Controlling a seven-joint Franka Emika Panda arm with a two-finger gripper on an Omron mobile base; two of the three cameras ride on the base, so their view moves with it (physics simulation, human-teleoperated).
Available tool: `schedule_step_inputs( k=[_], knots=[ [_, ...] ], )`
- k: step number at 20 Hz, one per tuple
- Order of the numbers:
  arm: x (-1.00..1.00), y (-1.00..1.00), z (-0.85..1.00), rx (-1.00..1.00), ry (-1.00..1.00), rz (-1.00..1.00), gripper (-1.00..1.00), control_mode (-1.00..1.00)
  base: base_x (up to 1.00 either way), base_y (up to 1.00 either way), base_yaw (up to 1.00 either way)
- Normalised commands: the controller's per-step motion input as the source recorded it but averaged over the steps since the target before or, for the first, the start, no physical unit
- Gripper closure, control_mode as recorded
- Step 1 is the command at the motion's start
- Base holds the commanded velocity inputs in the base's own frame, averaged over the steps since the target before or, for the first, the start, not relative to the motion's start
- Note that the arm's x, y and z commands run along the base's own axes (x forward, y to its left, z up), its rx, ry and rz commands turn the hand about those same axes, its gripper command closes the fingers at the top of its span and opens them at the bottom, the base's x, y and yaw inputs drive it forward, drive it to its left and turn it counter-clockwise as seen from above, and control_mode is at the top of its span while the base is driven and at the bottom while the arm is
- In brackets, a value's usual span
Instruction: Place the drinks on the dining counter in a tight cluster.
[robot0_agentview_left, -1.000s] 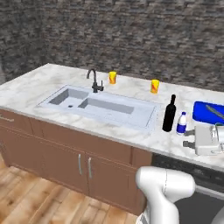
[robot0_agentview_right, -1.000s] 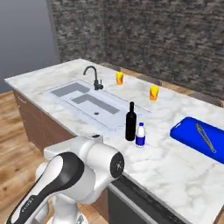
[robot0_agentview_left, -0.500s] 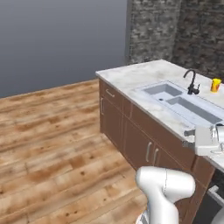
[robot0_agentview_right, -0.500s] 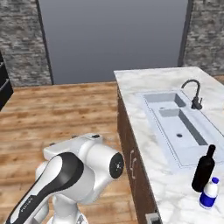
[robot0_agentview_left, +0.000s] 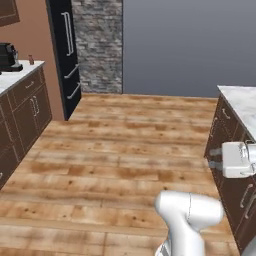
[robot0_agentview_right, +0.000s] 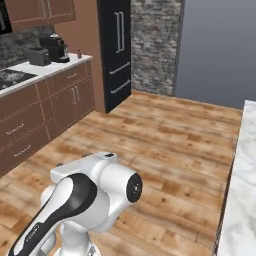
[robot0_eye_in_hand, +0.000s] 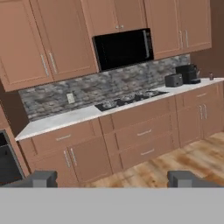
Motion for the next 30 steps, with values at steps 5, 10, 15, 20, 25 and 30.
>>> schedule_step_inputs(
  k=[5,10,15,20,25,30],
  knots=[
    [0.0,0.0,0.0,0.0,0.0,0.0,-1.0,1.0,0.7,0.0,0.35],
    [0.0,0.0,0.0,0.0,0.0,0.0,-1.0,1.0,0.86,0.0,0.14],
    [0.0,0.0,0.0,0.0,0.0,0.0,-1.0,1.0,0.88,-0.03,0.06],
    [0.0,0.0,0.0,0.0,0.0,0.0,-1.0,1.0,0.89,0.0,0.1],
    [0.0,0.0,0.0,0.0,0.0,0.0,-1.0,1.0,0.88,0.0,0.13],
    [0.0,0.0,0.0,0.0,0.0,0.0,-1.0,1.0,0.89,0.0,0.15]
  ],
)
